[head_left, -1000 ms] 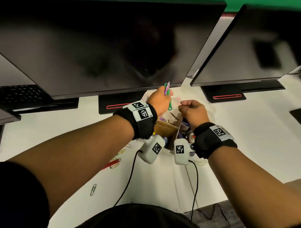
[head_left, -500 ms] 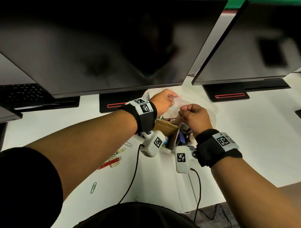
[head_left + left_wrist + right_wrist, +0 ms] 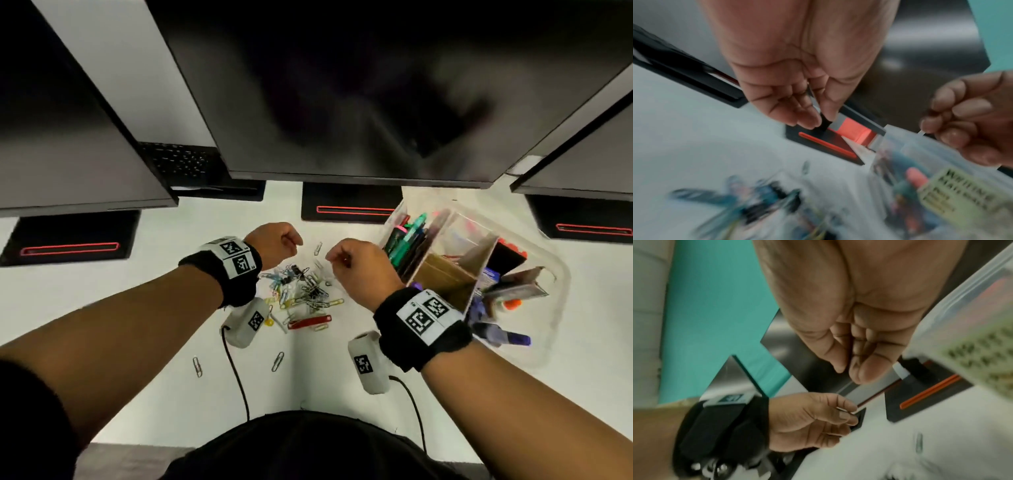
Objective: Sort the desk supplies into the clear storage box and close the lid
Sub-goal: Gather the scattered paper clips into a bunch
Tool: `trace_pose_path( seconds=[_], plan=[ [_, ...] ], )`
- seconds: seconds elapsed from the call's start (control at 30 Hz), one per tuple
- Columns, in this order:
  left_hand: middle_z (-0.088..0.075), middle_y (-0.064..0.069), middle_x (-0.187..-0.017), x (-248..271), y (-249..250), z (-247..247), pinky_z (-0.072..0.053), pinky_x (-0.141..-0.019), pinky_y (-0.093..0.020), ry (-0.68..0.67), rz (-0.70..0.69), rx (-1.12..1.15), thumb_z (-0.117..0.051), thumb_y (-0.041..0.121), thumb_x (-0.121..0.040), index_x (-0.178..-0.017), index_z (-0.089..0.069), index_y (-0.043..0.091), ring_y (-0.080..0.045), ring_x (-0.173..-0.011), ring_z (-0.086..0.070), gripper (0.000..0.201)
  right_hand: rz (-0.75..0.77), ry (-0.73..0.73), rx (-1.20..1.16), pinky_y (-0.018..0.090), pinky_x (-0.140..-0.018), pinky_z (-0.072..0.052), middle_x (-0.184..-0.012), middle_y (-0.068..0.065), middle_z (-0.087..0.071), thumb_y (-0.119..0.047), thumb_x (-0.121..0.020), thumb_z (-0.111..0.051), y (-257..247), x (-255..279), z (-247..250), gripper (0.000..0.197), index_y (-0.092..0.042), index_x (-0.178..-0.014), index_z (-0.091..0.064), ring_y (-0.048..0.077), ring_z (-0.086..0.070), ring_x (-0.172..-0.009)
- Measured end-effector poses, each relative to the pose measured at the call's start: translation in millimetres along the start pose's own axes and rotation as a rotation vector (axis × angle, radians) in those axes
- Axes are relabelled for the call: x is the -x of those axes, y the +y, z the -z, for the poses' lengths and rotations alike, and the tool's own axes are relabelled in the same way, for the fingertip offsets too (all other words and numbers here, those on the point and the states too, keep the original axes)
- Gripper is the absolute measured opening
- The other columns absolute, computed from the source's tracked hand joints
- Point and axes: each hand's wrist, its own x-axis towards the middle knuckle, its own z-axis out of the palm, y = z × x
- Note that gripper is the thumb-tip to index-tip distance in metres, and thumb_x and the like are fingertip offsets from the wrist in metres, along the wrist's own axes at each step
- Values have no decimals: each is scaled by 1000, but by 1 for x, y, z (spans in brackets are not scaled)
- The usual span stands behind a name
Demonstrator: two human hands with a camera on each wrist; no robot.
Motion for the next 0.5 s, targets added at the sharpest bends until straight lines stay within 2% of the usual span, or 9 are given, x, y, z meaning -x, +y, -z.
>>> trace_pose_path(
  seconds=[0.07, 0.17, 0.3, 0.4, 0.5],
  plan=[
    [-63, -12, -109, 5, -21, -2, -41, -77, -18, -32, 27, -153, -56, 2, -87, -108, -63, 5, -24, -97, -58, 23, -19, -102, 182, 21, -90, -42, -117, 8, -65, -3, -88, -48, 4, -4, -20, 30, -9, -113, -65, 22, -59, -108],
    [-59, -9, -121, 6, -44, -10, -44, -92, -31, -62, 96, -297, -58, 12, -88, -113, -61, 13, -28, -110, -56, 26, -77, -213, 415, 24, -98, -37, -129, 11, -54, -4, -89, -46, 21, -11, -45, 39, -9, -126, -55, 23, -52, -119],
    [-56, -10, -124, 5, -56, -26, -42, -96, -34, -54, 117, -365, -56, 21, -88, -118, -56, 14, -29, -116, -52, 30, -163, -256, 553, 30, -100, -38, -130, 12, -48, -5, -87, -45, 43, -16, -67, 42, -9, -129, -49, 29, -49, -119],
    [-55, -10, -125, -1, -52, -35, -43, -97, -35, 10, 123, -305, -56, 24, -90, -124, -50, 14, -27, -117, -50, 37, -202, -196, 465, 30, -96, -40, -125, 14, -51, -4, -85, -50, 51, -20, -70, 41, -11, -125, -52, 33, -51, -114],
    [-54, -9, -126, -8, -44, -40, -43, -98, -37, 13, 121, -259, -53, 22, -90, -126, -47, 15, -27, -117, -49, 37, -189, -135, 377, 32, -92, -46, -116, 18, -58, -6, -87, -47, 55, -20, -74, 34, -7, -121, -55, 34, -56, -109]
  ],
)
